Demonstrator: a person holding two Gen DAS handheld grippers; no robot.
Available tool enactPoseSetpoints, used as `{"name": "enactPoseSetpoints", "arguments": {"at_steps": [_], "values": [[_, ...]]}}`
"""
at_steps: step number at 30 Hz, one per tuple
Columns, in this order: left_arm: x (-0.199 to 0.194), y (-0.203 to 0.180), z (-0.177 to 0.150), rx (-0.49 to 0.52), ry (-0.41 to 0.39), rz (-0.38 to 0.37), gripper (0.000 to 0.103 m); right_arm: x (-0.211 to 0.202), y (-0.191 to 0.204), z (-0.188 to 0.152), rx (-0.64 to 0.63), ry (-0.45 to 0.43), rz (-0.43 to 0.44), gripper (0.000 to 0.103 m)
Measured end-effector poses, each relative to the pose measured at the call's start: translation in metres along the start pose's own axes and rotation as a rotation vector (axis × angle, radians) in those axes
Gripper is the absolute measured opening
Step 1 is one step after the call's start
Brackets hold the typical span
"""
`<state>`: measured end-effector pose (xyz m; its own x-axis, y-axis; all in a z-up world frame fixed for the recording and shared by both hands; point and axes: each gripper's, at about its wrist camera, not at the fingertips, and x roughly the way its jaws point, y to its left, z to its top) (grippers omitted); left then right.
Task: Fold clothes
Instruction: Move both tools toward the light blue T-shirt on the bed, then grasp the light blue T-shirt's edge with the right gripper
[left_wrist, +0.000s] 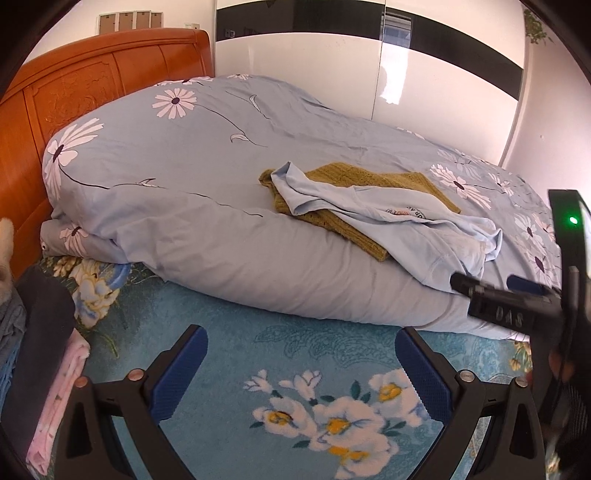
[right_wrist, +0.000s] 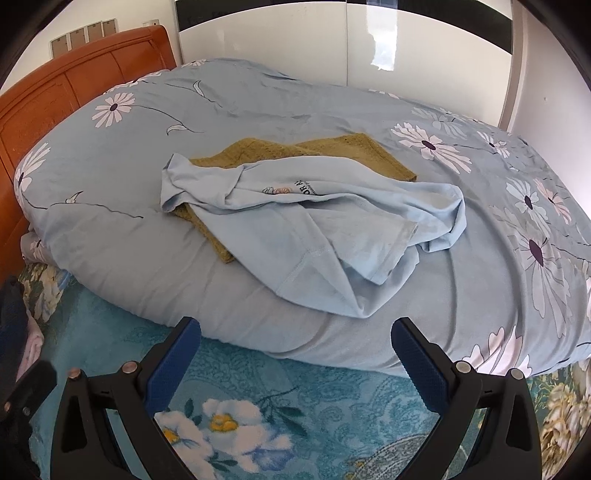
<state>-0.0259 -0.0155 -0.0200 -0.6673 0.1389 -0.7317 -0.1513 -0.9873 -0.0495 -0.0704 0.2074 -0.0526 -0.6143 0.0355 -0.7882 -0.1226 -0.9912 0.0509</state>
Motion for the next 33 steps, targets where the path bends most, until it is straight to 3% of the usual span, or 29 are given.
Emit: {"name": "enactPoseSetpoints", "arguments": {"at_steps": [8, 11, 15, 17, 19, 22, 28, 33], "values": [[-0.01, 0.029, -0.015, -0.097, 0.022, -0.024, 0.103, 0.048, 0.006, 0.028, -0.091, 0.068, 0.035, 0.103], [-0.015, 0.036, -0.025, -0.116, 0.026, -0.026, 0.103, 0.067, 0.018, 0.03, -0.128, 0.107, 0.001, 0.098], [-0.021, 0.046, -0.037, -0.138, 0.034, -0.019, 0.103, 0.091, 0.021, 0.029, -0.125, 0.19, -0.083, 0.055], [-0.024, 0.051, -0.041, -0.153, 0.038, -0.014, 0.103, 0.093, 0.012, 0.033, -0.061, 0.196, -0.084, 0.047], [-0.028, 0.058, -0.046, -0.175, 0.033, -0.012, 0.103, 0.09, -0.001, 0.039, 0.031, 0.188, -0.067, 0.03], [-0.034, 0.069, -0.053, -0.223, 0.028, -0.02, 0.103, 0.075, -0.013, 0.048, 0.124, 0.147, -0.021, 0.018], [-0.042, 0.088, -0.072, -0.359, 0.038, -0.055, 0.103, 0.023, -0.008, 0.062, 0.078, 0.025, 0.092, 0.01], [-0.049, 0.095, -0.093, -0.471, 0.066, -0.093, 0.103, -0.027, -0.015, 0.046, 0.065, -0.026, 0.21, 0.008]]}}
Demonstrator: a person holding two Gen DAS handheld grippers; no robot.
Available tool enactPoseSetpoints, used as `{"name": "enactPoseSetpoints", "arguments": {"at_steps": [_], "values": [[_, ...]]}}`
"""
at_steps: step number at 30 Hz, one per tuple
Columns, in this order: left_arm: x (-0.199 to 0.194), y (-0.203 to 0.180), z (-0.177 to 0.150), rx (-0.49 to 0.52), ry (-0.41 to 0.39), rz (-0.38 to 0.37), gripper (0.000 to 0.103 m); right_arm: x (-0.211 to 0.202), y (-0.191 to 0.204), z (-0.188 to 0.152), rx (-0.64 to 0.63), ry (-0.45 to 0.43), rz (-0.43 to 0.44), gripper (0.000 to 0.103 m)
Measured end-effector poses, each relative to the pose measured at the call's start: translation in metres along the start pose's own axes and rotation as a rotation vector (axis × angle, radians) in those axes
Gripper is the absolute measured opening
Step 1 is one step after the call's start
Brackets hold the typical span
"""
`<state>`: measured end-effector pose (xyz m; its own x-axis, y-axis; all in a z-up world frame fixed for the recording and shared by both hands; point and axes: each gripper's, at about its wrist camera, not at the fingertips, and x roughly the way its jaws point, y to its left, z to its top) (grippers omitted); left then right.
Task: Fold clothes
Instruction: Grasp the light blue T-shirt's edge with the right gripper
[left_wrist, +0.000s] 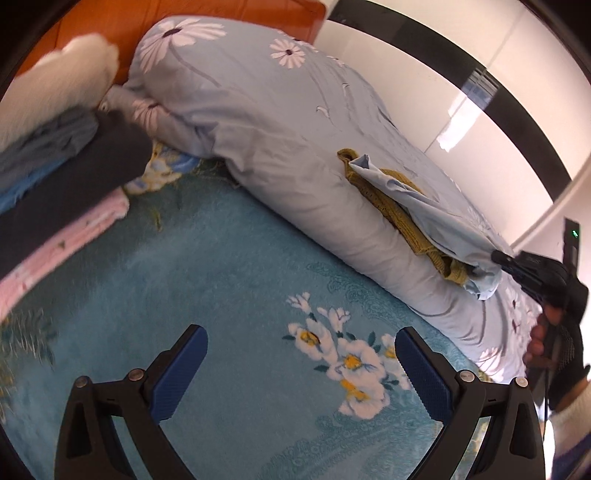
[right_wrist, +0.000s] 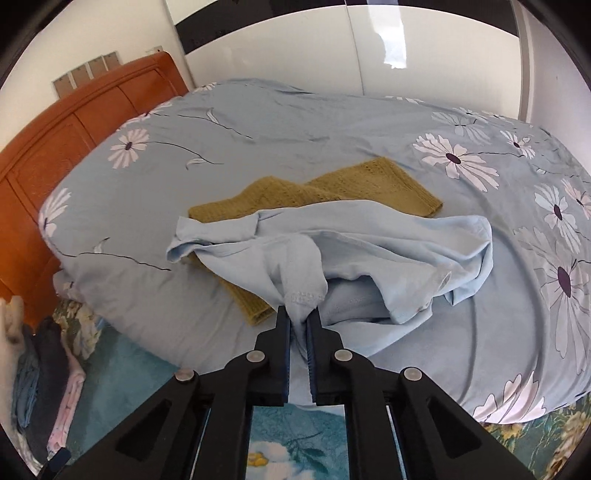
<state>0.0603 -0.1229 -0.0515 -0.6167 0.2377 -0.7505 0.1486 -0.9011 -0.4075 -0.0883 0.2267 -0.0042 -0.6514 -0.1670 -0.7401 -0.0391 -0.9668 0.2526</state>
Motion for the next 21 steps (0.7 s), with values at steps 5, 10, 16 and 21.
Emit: {"name": "enactPoseSetpoints", "arguments": {"at_steps": [5, 10, 16, 21], "values": [[-0.012, 0.004, -0.017, -0.028, 0.013, -0.016, 0.103, -0.044, -0.002, -0.041, -0.002, 0.016, 0.069, 0.007], [-0.024, 0.005, -0.031, -0.032, 0.017, -0.033, 0.103, -0.086, -0.009, -0.096, 0.01, 0.051, 0.142, 0.0], [-0.024, -0.005, -0.055, -0.03, 0.066, -0.063, 0.103, -0.11, -0.011, -0.158, -0.014, 0.113, 0.133, 0.0], [-0.022, -0.017, -0.067, 0.028, 0.091, -0.062, 0.103, -0.095, -0.013, -0.16, -0.024, 0.138, 0.089, 0.0]]}}
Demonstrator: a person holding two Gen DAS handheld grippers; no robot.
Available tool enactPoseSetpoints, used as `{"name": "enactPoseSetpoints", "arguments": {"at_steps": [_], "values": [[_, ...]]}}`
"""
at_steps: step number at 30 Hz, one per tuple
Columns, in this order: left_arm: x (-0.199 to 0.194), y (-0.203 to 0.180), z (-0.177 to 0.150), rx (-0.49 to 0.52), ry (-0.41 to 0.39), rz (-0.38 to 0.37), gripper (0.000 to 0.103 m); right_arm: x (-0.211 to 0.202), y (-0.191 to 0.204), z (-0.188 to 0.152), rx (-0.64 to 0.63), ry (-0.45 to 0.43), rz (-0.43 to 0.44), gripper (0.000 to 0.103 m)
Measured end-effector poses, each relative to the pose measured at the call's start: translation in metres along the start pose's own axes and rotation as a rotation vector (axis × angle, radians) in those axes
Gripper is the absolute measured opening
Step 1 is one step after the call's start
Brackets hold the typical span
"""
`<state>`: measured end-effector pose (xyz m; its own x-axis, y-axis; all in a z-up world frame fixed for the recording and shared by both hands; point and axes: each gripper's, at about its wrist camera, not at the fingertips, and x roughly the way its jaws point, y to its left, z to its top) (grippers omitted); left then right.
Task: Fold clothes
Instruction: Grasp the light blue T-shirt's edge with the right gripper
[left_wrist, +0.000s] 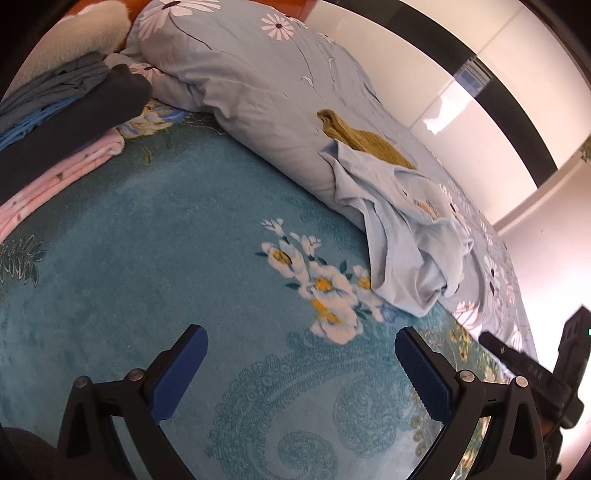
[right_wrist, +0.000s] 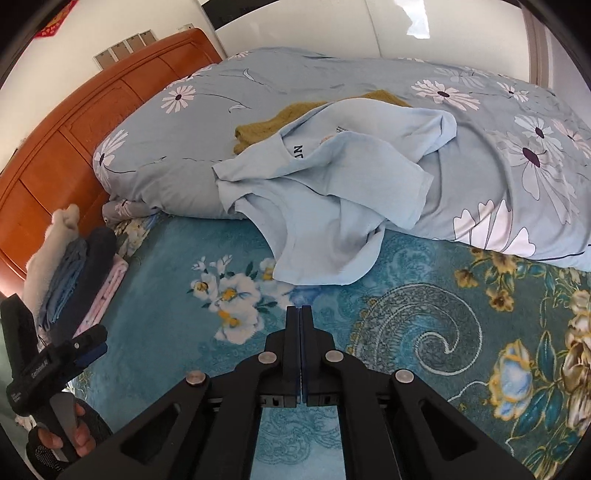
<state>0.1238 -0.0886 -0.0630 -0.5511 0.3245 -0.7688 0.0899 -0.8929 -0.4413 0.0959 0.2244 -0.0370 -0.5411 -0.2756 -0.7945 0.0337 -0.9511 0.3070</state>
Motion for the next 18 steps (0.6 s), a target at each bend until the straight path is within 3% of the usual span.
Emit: {"name": "enactPoseSetpoints", "arguments": {"at_steps": [8, 11, 12, 13, 18], "values": [[0.008, 0.002, 0.0, 0.012, -0.013, -0.006, 0.103, 0.053, 0.01, 0.044, -0.03, 0.022, -0.084, 0.004], [0.014, 0.008, -0.002, -0.005, -0.008, -0.019, 0.103, 0.072, 0.022, 0.071, -0.081, 0.007, -0.115, 0.022], [0.016, 0.01, -0.002, -0.014, -0.008, -0.025, 0.103, 0.076, 0.028, 0.08, -0.111, -0.002, -0.118, 0.035], [0.018, 0.012, -0.001, -0.022, -0.008, -0.029, 0.103, 0.08, 0.035, 0.09, -0.142, -0.013, -0.119, 0.041], [0.032, 0.02, -0.001, -0.055, 0.013, -0.033, 0.103, 0.112, 0.06, 0.13, -0.271, 0.013, -0.165, 0.046]]}}
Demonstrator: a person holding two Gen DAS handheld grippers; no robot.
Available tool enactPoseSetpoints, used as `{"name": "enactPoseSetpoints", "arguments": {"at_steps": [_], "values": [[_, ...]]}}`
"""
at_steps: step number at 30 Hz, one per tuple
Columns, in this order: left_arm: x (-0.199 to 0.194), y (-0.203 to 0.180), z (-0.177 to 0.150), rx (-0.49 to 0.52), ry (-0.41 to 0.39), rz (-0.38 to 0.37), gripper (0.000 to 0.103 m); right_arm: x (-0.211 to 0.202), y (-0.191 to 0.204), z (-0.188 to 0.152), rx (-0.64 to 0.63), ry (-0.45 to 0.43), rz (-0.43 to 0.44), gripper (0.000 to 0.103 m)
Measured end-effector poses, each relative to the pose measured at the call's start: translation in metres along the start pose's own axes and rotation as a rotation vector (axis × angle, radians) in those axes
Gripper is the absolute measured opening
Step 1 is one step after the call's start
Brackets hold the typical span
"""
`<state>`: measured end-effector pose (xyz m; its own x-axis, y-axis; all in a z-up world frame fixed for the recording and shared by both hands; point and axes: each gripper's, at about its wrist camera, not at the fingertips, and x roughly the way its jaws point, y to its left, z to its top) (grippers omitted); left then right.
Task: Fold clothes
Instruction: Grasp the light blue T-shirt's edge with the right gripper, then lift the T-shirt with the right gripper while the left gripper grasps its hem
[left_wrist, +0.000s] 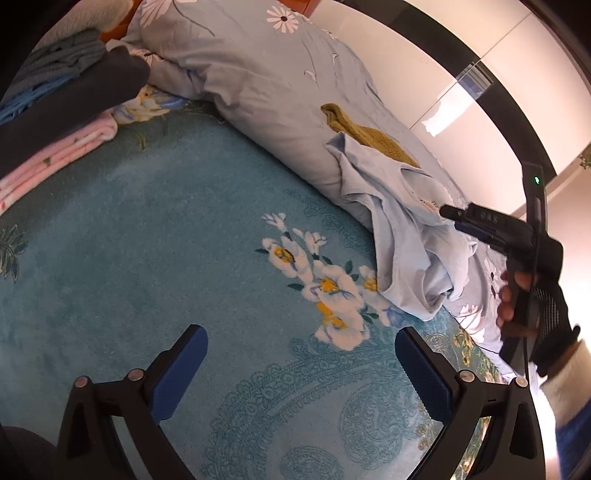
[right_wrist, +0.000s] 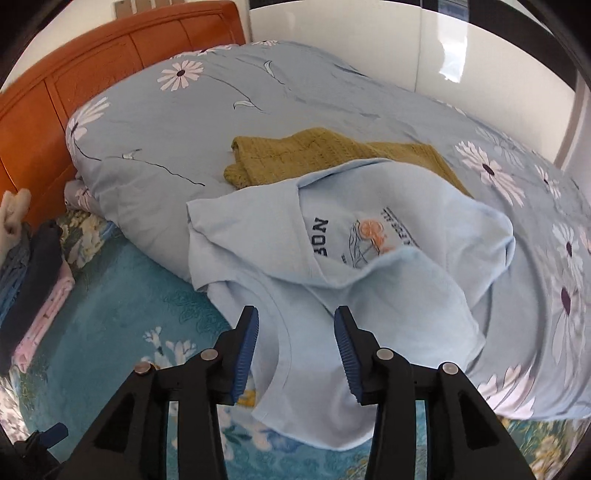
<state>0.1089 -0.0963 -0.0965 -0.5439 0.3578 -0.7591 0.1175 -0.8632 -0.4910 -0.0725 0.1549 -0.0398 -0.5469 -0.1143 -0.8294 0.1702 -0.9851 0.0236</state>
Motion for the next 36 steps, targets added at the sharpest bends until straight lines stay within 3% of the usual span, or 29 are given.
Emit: {"name": "enactPoseSetpoints", "arguments": {"at_steps": [6, 13, 14, 16, 19, 22, 28, 31, 36], "values": [[0.013, 0.011, 0.0, -0.043, 0.027, 0.001, 0.103, 0.049, 0.013, 0.022, -0.14, 0.115, -0.09, 0.051], [0.021, 0.016, 0.001, -0.069, 0.049, -0.006, 0.103, 0.068, 0.007, 0.013, -0.096, 0.187, -0.013, 0.05], [0.021, 0.016, 0.0, -0.069, 0.051, -0.006, 0.103, 0.068, 0.008, 0.011, -0.098, 0.189, -0.026, 0.046], [0.022, 0.015, 0.0, -0.067, 0.056, -0.004, 0.103, 0.068, 0.008, 0.006, -0.096, 0.195, -0.056, 0.01], [0.022, 0.017, 0.0, -0.074, 0.056, -0.003, 0.103, 0.06, -0.002, 0.007, -0.007, 0.192, -0.019, 0.004], [0.021, 0.022, 0.001, -0.097, 0.051, -0.005, 0.103, 0.036, -0.009, 0.01, 0.114, 0.148, 0.138, 0.003], [0.013, 0.024, 0.001, -0.112, 0.032, -0.016, 0.103, -0.044, -0.012, 0.006, 0.282, -0.002, 0.571, 0.003], [0.005, 0.02, 0.0, -0.097, 0.014, -0.029, 0.103, -0.088, -0.014, 0.004, 0.331, -0.08, 0.727, 0.003], [-0.011, 0.007, -0.003, -0.052, -0.006, -0.054, 0.103, -0.172, -0.013, 0.011, 0.319, -0.224, 0.88, 0.003]]}}
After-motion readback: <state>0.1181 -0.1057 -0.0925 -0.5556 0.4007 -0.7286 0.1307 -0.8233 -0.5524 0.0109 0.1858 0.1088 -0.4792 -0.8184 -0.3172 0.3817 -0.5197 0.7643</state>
